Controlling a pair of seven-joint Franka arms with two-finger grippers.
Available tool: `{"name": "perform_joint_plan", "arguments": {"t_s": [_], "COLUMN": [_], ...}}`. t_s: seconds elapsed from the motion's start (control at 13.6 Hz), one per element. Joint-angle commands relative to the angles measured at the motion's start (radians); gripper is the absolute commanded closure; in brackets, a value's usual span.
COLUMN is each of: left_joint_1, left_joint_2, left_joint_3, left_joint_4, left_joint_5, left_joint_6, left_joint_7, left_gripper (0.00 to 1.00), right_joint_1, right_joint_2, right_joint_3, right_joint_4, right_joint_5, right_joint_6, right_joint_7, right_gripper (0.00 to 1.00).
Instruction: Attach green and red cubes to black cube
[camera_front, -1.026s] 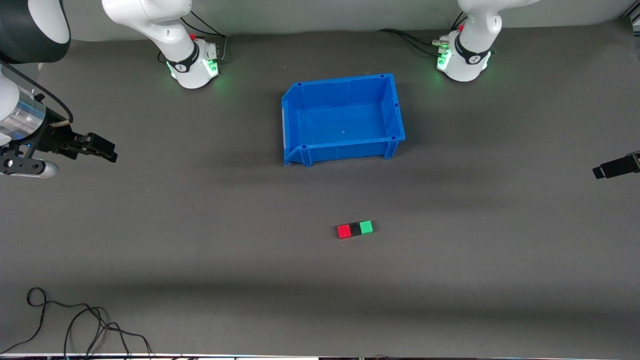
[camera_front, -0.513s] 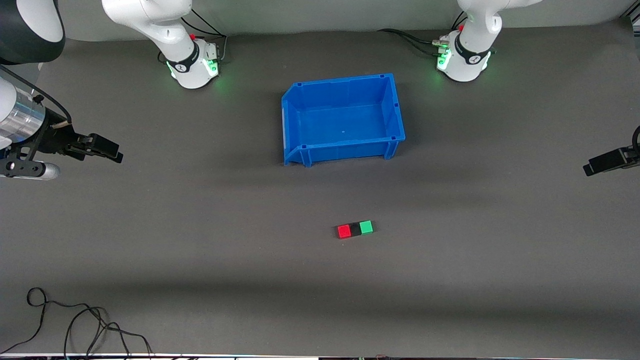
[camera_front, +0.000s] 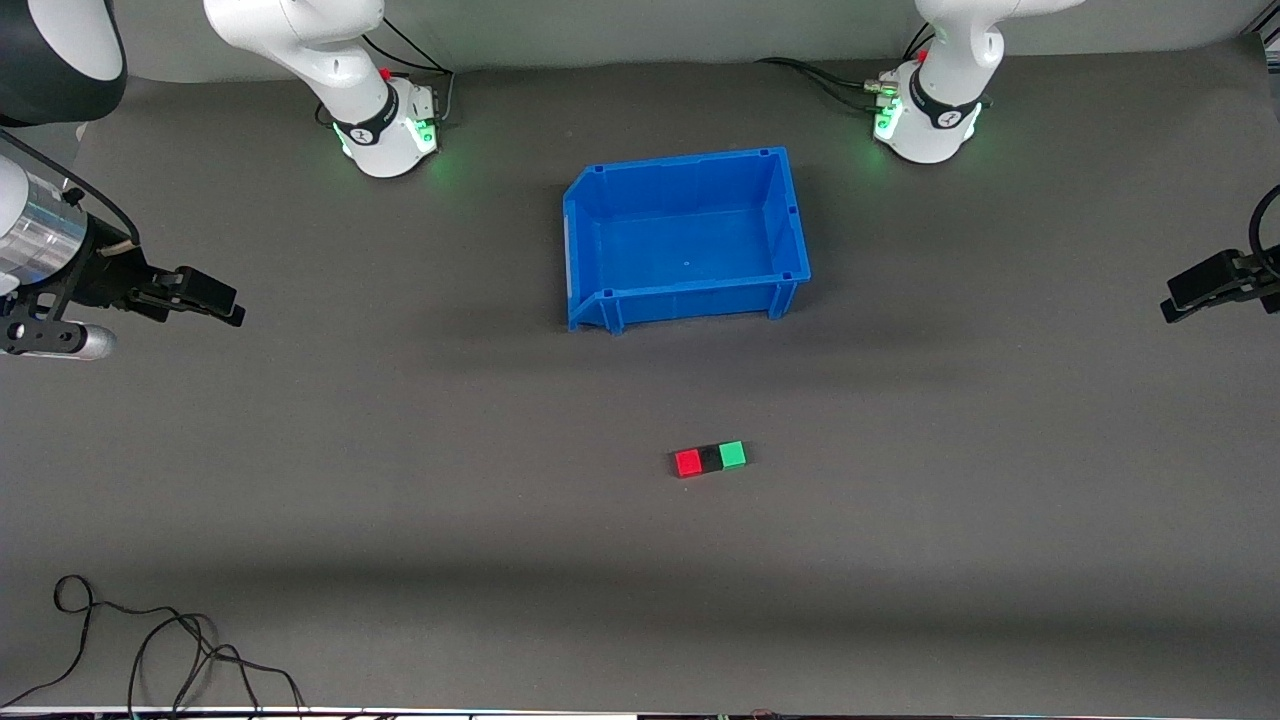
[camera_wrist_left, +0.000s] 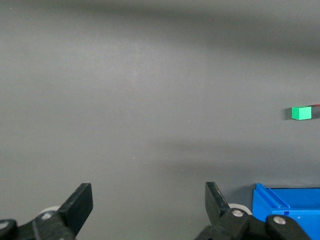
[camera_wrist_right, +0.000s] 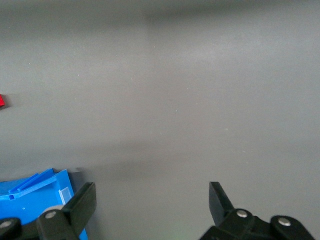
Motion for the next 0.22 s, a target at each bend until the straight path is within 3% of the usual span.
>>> {"name": "perform_joint_plan", "arguments": {"t_s": [0.0,0.15], "left_joint_1": [-0.01,-0.006], "left_joint_2": [-0.025,-0.025], "left_joint_3": [0.01,0.01], "left_joint_4": [-0.037,-0.04], "left_joint_5": [0.012,0.012], "left_joint_6": [0.022,0.022], "left_joint_7": [0.012,0.012], "left_gripper": [0.0,0.0], "right_joint_1": [-0.008,-0.008], "right_joint_2": [0.014,0.016], "right_joint_3": [0.009,0.009], "right_joint_4": [0.026,0.023], "right_joint_5": [0.007,0.007], "right_joint_6": [-0.023,-0.023], "right_joint_7": [-0.008,-0.01], "right_gripper": [0.0,0.0]}}
